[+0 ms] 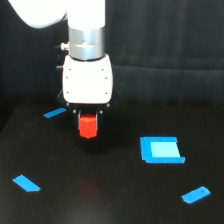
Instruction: Pick up the red object from the table
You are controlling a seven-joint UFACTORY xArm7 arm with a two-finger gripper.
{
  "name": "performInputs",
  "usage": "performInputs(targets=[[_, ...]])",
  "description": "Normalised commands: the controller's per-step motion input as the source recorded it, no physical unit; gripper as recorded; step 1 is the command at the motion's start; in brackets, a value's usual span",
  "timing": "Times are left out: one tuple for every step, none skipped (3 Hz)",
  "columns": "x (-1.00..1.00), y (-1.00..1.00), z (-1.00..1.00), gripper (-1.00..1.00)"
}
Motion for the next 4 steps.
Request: performInputs(targets=[[0.08, 0.03, 0.94, -1.0], [0.08, 0.02, 1.0, -0.97], [0.0, 0.1, 0.78, -1.0], [0.05, 0.04, 0.57, -0.99]])
